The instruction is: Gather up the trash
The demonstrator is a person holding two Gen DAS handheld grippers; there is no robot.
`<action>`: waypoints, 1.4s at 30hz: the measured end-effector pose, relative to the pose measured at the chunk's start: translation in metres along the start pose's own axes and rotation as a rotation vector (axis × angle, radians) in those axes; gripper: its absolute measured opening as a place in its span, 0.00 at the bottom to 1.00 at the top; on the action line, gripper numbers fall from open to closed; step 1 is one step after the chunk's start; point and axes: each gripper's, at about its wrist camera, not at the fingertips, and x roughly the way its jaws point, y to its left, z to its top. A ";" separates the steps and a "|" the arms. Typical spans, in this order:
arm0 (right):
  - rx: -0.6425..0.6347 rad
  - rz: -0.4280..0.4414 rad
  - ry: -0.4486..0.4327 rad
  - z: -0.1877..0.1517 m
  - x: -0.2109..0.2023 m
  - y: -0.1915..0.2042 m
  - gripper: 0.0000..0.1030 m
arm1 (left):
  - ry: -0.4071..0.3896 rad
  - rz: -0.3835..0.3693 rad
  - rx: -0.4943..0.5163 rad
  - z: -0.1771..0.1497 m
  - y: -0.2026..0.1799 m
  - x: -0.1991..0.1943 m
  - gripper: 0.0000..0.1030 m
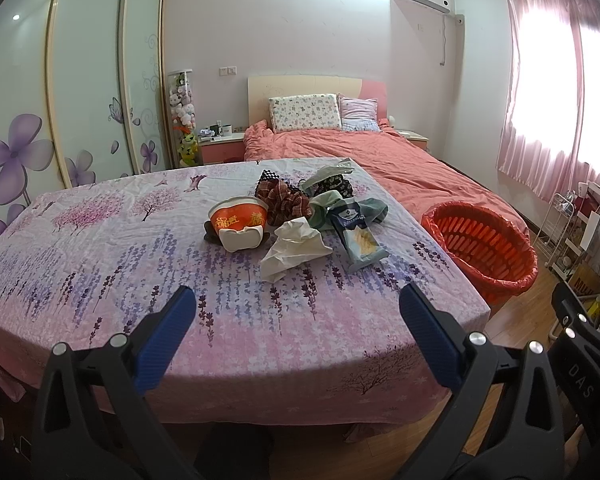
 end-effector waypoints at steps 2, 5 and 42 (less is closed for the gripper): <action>-0.001 0.000 0.000 0.000 0.000 0.000 0.98 | 0.000 0.000 0.000 0.000 0.000 0.000 0.96; 0.000 0.000 0.001 0.000 0.000 0.000 0.98 | 0.000 0.000 0.000 0.000 0.000 0.000 0.96; 0.000 0.000 0.004 -0.001 0.002 0.001 0.98 | 0.001 0.000 0.001 -0.002 -0.004 -0.002 0.96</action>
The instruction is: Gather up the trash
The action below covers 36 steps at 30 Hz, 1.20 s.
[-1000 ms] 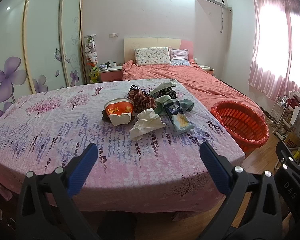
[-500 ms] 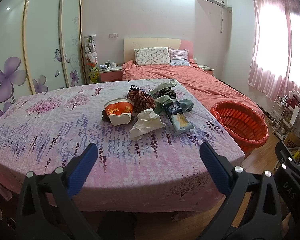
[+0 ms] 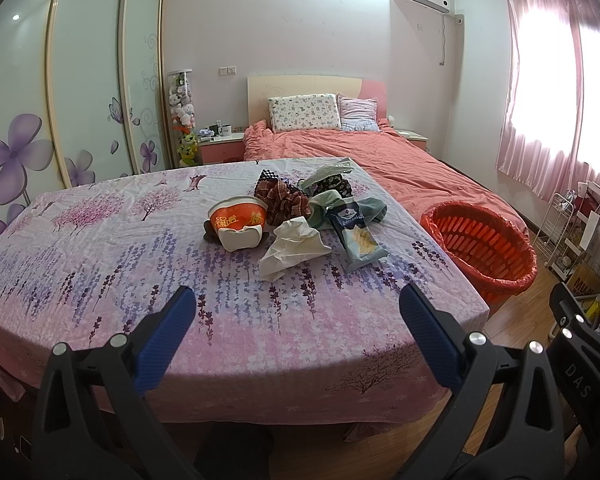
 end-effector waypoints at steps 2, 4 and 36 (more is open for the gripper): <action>0.000 0.000 0.000 0.000 0.000 0.000 0.98 | 0.000 0.000 0.000 0.000 0.000 0.000 0.96; 0.000 0.000 0.000 0.000 0.000 0.000 0.98 | 0.000 0.000 0.000 0.000 -0.001 0.000 0.96; -0.007 0.029 0.076 -0.008 0.032 0.003 0.98 | 0.100 0.071 -0.106 0.019 0.053 0.076 0.96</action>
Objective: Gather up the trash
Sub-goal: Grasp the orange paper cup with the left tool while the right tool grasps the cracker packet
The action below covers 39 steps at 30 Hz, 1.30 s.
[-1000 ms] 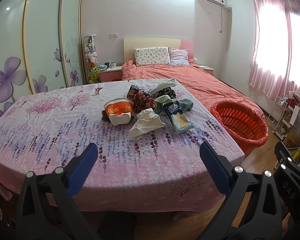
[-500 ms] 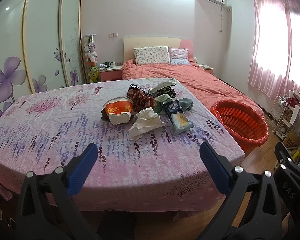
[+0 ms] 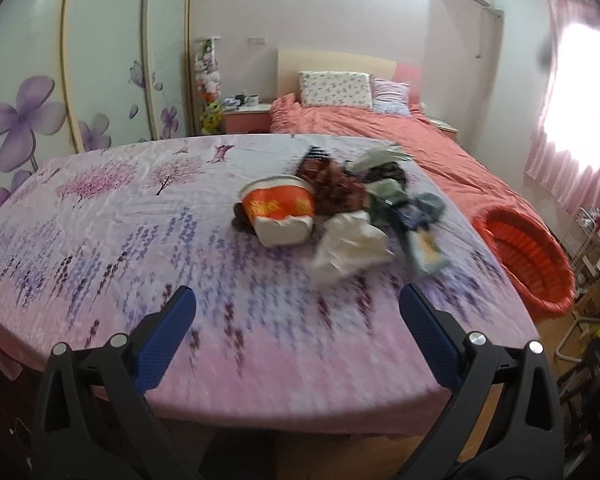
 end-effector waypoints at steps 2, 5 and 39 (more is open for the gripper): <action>0.007 0.022 0.003 0.001 0.004 0.001 0.98 | 0.015 0.008 -0.013 0.011 0.009 0.017 0.96; 0.004 0.078 0.036 0.009 0.017 0.007 0.98 | 0.033 0.022 -0.032 0.026 0.019 0.041 0.96; -0.177 0.461 0.343 0.033 0.147 0.134 0.54 | 0.210 0.010 -0.019 0.056 0.022 0.166 0.79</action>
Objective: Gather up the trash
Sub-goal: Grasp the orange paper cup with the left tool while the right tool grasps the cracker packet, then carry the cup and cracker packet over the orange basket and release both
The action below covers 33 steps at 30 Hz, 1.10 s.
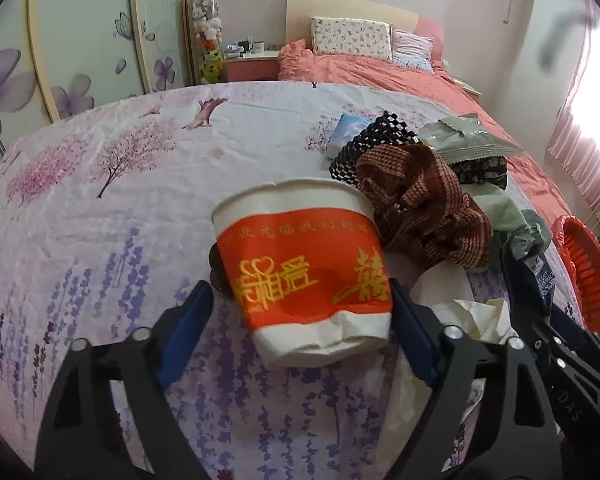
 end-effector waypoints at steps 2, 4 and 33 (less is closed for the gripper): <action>0.002 0.004 -0.001 0.000 0.000 0.001 0.54 | -0.002 -0.004 -0.001 0.000 0.001 0.000 0.78; 0.003 0.009 -0.002 0.001 0.001 0.001 0.54 | -0.004 -0.002 0.001 0.002 0.002 0.002 0.78; 0.036 0.059 -0.141 0.016 -0.049 -0.011 0.44 | -0.154 -0.073 0.038 0.008 0.004 -0.070 0.70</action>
